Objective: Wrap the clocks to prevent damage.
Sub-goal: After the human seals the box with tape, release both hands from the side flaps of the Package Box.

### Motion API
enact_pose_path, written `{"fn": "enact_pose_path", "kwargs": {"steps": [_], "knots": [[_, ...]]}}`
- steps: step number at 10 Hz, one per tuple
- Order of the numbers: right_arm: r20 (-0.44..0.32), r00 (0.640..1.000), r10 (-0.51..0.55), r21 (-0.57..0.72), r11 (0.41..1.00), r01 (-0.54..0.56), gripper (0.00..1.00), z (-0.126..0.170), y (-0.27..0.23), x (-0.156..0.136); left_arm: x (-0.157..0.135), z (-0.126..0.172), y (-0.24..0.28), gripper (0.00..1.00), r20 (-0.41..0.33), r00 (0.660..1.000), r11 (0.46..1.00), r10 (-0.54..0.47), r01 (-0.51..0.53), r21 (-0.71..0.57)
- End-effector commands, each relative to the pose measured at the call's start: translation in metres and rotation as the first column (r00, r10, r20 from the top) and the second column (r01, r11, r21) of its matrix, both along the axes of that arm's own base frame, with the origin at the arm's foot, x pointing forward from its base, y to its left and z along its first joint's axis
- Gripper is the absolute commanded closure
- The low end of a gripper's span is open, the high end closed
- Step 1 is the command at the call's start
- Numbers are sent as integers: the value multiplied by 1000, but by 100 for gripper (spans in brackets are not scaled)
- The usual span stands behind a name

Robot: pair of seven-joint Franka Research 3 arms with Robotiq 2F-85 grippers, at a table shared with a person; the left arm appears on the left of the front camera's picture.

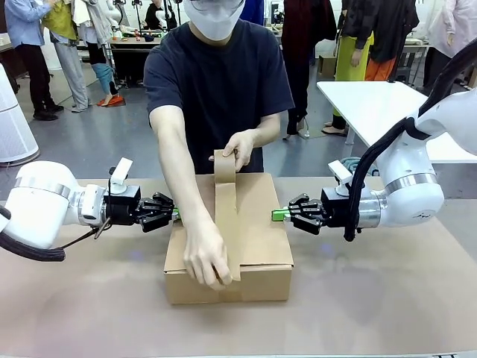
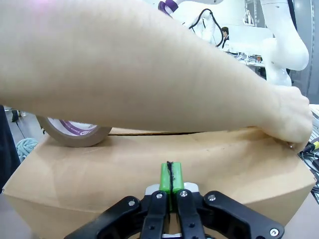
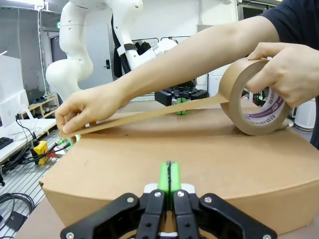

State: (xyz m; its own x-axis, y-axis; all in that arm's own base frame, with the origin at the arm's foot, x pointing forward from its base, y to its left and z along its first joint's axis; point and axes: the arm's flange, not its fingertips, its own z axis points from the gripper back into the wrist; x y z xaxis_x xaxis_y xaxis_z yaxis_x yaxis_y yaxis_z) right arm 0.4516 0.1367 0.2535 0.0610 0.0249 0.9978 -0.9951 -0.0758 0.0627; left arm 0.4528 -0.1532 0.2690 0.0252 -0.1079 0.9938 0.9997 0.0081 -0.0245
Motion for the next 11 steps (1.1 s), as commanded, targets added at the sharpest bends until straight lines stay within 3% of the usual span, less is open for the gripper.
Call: {"fn": "enact_pose_path", "kwargs": {"steps": [1,11], "knots": [[-12,1000,-7,-5,1000,7,99,-2,-1,0,-1,-3,0,100,-1,1000,1000,6,-6,12],[-12,1000,-7,-5,1000,7,99,-2,-1,0,-1,-3,0,100,-1,1000,1000,6,-6,12]]}}
